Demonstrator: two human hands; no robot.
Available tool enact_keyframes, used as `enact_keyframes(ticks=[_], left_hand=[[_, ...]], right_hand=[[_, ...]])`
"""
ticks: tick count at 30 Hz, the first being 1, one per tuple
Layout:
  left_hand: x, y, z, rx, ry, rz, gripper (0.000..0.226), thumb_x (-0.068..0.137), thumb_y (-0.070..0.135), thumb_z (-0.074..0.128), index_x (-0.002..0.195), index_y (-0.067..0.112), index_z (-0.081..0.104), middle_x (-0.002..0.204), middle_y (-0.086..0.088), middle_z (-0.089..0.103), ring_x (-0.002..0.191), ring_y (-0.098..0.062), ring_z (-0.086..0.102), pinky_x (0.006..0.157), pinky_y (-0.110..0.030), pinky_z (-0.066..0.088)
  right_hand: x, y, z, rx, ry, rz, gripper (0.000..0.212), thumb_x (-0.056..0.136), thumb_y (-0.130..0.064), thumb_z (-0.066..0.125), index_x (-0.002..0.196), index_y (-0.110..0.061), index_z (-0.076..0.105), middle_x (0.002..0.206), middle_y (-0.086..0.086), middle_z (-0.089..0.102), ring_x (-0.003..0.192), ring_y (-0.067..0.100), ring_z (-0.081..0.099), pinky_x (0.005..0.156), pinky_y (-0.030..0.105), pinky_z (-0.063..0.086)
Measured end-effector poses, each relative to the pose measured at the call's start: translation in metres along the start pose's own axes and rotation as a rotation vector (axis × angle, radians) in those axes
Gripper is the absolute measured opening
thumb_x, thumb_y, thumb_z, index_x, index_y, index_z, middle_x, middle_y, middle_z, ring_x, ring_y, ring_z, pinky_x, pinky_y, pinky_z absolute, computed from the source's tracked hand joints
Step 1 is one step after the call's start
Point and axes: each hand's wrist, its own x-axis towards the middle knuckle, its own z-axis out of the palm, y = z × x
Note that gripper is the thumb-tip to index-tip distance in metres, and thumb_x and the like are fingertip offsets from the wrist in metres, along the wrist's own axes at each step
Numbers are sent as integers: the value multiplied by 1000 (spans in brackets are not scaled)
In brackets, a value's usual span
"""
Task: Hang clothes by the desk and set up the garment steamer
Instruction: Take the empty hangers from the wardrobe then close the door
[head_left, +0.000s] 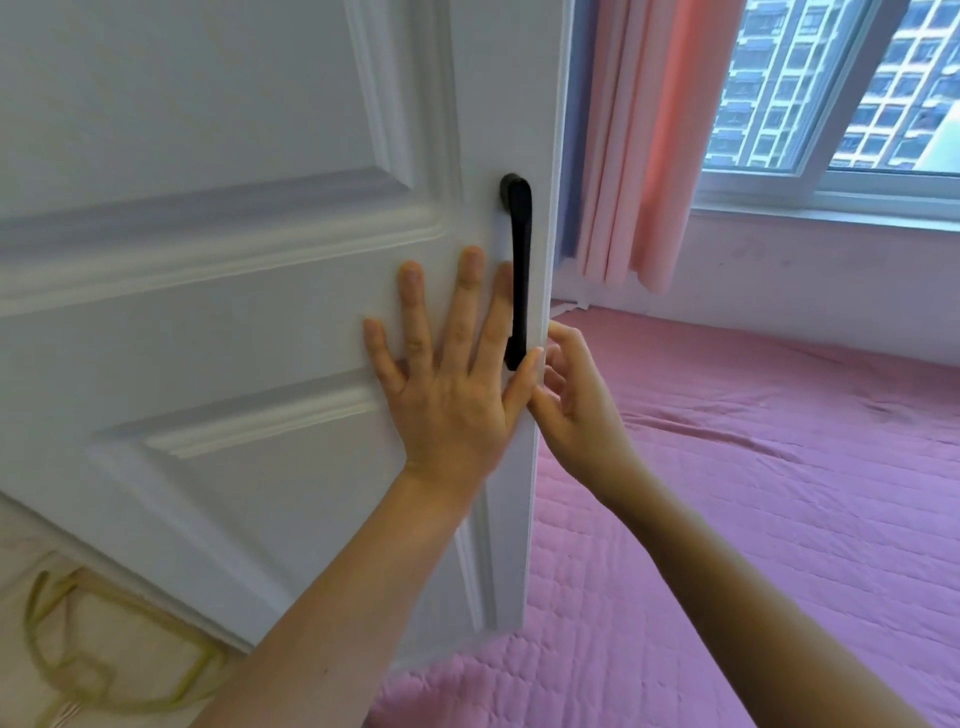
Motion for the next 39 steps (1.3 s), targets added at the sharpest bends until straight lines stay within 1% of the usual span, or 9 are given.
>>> enact_keyframes(ticks=[8, 13, 18, 25, 28, 31, 34, 37, 39], left_hand=[[19, -23, 39, 137, -53, -15, 55, 97, 45, 44, 147, 24, 34, 154, 4, 22, 143, -34, 13, 113, -56, 8], [27, -42, 50, 227, -139, -1, 52, 99, 36, 41, 149, 24, 31, 155, 4, 21, 144, -32, 14, 114, -54, 7], [27, -71, 48, 285, -233, 75, 55, 95, 17, 45, 148, 22, 33, 156, 1, 24, 146, -28, 14, 118, -50, 7], [19, -107, 27, 465, -328, 91, 62, 91, 11, 51, 149, 24, 32, 157, 4, 22, 147, -22, 13, 114, -59, 5], [18, -121, 19, 517, -340, 90, 60, 95, 19, 51, 150, 25, 28, 158, 5, 18, 147, -22, 12, 113, -60, 4], [17, -134, 16, 558, -360, 96, 63, 95, 29, 53, 151, 26, 24, 159, 5, 14, 147, -20, 10, 114, -57, 2], [18, -142, 20, 594, -364, 111, 63, 96, 33, 51, 152, 26, 21, 159, 5, 14, 147, -20, 11, 114, -55, 2], [18, -148, 24, 628, -361, 120, 63, 98, 36, 48, 152, 26, 18, 160, 5, 13, 147, -21, 11, 115, -55, 2], [18, -153, 27, 658, -359, 122, 63, 98, 37, 46, 153, 26, 16, 160, 6, 12, 147, -21, 11, 115, -55, 3]], right_hand=[[65, 23, 17, 13, -136, -27, 36, 98, -17, 50, 132, -16, 38, 114, 3, 61, 99, 21, 63, 82, 51, 54], [105, 42, 32, -9, -191, -51, 42, 95, -20, 55, 134, -17, 38, 124, 0, 56, 107, 15, 60, 88, 44, 53], [127, 60, 53, -35, -226, -22, 65, 88, -19, 67, 142, -20, 32, 130, -4, 44, 115, 13, 50, 97, 42, 48], [140, 64, 78, -40, -183, -54, 64, 91, -12, 62, 145, -17, 29, 126, -8, 36, 117, 7, 43, 105, 40, 42], [135, 63, 89, -99, -112, -150, 70, 90, -10, 62, 148, -17, 23, 139, 0, 34, 127, 11, 40, 109, 32, 38], [127, 66, 105, -209, -154, -235, 79, 93, -19, 60, 152, -15, 8, 156, 9, 13, 144, 18, 20, 111, 22, 25], [123, 74, 119, -332, -209, -296, 89, 92, -37, 58, 151, -21, -7, 159, 7, -15, 147, 22, 8, 100, 21, 34], [130, 78, 129, -367, -224, -322, 97, 90, -43, 59, 149, -26, -17, 157, 3, -25, 148, 22, -3, 104, 31, 44], [134, 81, 134, -403, -229, -335, 98, 90, -44, 59, 149, -25, -16, 156, 6, -25, 148, 23, -5, 111, 39, 37]])
